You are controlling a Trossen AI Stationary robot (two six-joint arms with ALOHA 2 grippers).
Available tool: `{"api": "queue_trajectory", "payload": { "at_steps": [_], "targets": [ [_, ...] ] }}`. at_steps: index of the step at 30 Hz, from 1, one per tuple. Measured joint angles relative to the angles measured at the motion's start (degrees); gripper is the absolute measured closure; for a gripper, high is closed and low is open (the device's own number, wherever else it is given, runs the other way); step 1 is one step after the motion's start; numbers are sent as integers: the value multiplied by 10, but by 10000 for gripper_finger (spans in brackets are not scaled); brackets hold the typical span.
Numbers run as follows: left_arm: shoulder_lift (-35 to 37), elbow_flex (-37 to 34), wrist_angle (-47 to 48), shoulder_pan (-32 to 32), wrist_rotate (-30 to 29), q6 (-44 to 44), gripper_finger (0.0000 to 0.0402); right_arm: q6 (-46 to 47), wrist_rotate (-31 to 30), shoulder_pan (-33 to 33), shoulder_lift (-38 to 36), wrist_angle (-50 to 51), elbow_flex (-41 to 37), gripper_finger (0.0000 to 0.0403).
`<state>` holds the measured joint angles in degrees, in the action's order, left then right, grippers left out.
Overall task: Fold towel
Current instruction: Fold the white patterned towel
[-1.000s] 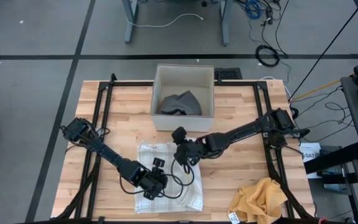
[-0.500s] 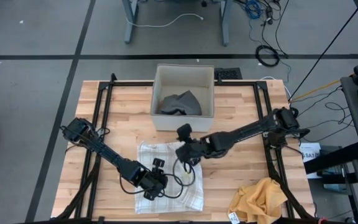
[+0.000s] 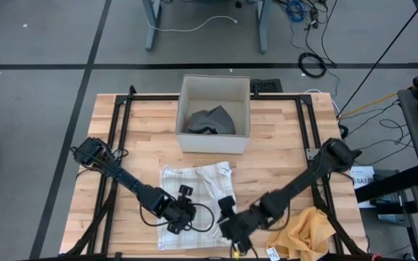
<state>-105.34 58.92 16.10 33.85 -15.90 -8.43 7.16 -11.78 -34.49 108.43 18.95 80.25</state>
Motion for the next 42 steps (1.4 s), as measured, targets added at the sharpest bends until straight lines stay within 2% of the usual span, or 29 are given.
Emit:
{"api": "queue_trajectory", "payload": {
  "at_steps": [4, 6, 17, 27, 36, 39, 42],
  "targets": [
    [2, 16, 1, 1, 2, 12, 278, 1, -71, -22, 26, -67, 0, 186],
    [3, 27, 1, 3, 2, 17, 278, 3, -88, -25, 38, -88, 0, 186],
    [3, 40, -1, 15, 24, 18, 278, 57, -43, -12, 82, -111, 0, 194],
    [-10, 40, -18, -5, 36, 16, 278, 72, -25, -9, 97, -105, 0, 274],
    [-28, 40, -32, -22, 41, 29, 278, 66, -16, 3, 117, -116, 0, 319],
    [-29, 40, -33, -22, 41, 31, 278, 39, -13, 3, 117, -150, 0, 347],
    [-30, 40, -34, -25, 41, 39, 278, 9, 28, 3, 122, -176, 14, 387]
  ]
}}
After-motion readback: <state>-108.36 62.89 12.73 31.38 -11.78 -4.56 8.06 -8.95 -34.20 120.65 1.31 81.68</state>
